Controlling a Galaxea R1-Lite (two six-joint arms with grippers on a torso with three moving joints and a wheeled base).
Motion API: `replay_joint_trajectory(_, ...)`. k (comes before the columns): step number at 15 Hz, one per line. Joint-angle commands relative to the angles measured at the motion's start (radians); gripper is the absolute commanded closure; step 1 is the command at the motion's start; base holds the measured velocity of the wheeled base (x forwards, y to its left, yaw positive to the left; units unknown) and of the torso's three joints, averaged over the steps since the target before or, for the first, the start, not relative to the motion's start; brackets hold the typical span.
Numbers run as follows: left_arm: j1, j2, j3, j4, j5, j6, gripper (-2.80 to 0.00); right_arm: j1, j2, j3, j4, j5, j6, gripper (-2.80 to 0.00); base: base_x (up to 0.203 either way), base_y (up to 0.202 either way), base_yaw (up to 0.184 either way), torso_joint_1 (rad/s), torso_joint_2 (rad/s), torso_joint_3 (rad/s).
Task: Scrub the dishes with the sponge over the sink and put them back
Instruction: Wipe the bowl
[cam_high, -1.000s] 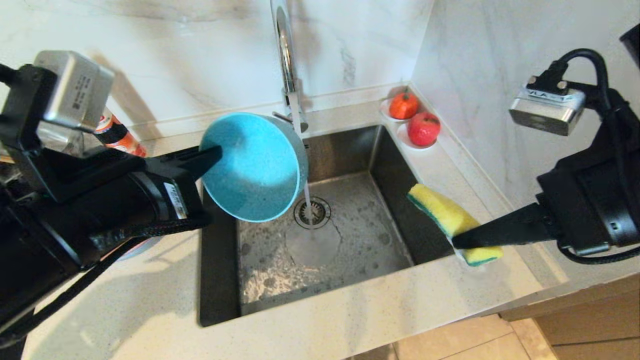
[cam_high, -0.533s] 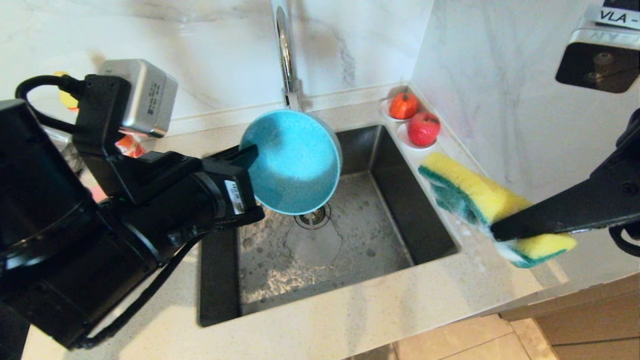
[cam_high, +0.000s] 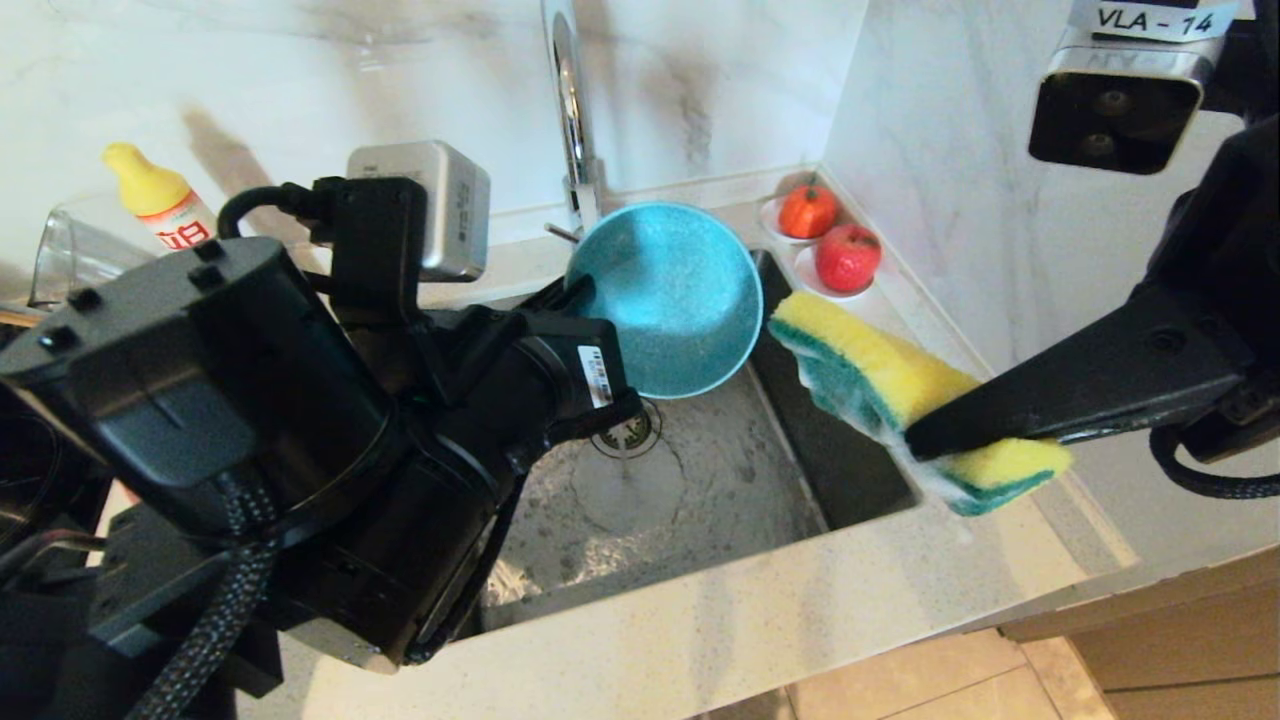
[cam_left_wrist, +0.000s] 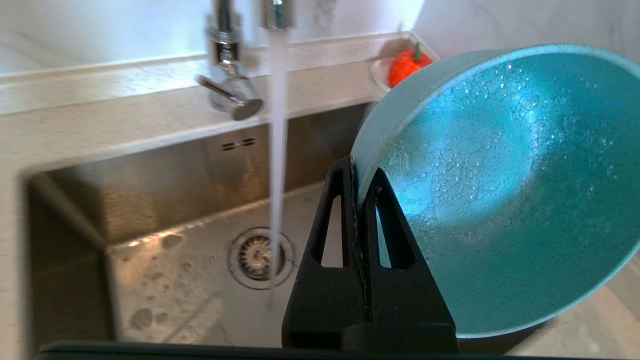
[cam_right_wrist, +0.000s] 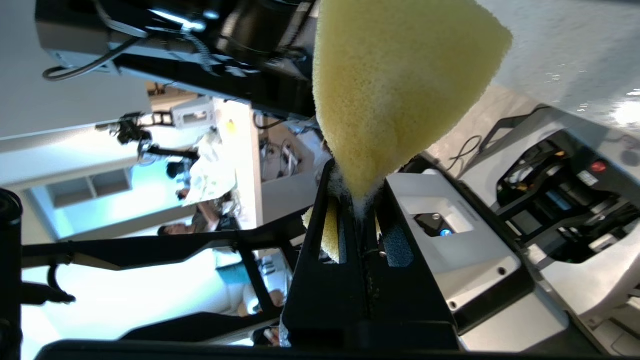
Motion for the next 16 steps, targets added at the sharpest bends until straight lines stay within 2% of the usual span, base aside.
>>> replay_joint_trajectory(1, -0.014, 0.039, -0.013, -0.009, 0.006, 0.013, 0.00, 0.026, 0.049, -0.023, 0.003, 0.003, 0.006, 0.00, 0.000, 0.000, 0.000, 0.000, 0.00, 0.000)
replay_joint_trajectory(4, -0.018, 0.049, -0.033, -0.019, 0.051, 0.021, 0.00, 0.032, 0.091, -0.022, 0.000, 0.004, 0.009, 0.00, 0.000, 0.000, 0.000, 0.000, 0.00, 0.000)
replay_joint_trajectory(7, -0.017, 0.038, -0.021, -0.047, 0.055, 0.021, 0.00, 0.022, 0.132, -0.028, -0.022, -0.003, 0.052, 0.00, 0.000, 0.000, 0.000, 0.000, 0.00, 0.000)
replay_joint_trajectory(13, -0.031, 0.020, 0.008, -0.053, 0.052, 0.021, 0.00, -0.025, 0.181, -0.029, -0.167, -0.005, 0.146, 0.00, 0.000, 0.000, 0.000, 0.000, 0.00, 0.000)
replay_joint_trajectory(16, -0.039, 0.024, 0.043, -0.106, 0.048, 0.032, 0.00, -0.043, 0.195, -0.029, -0.219, -0.013, 0.180, 0.00, 0.000, 0.000, 0.000, 0.000, 0.00, 0.000)
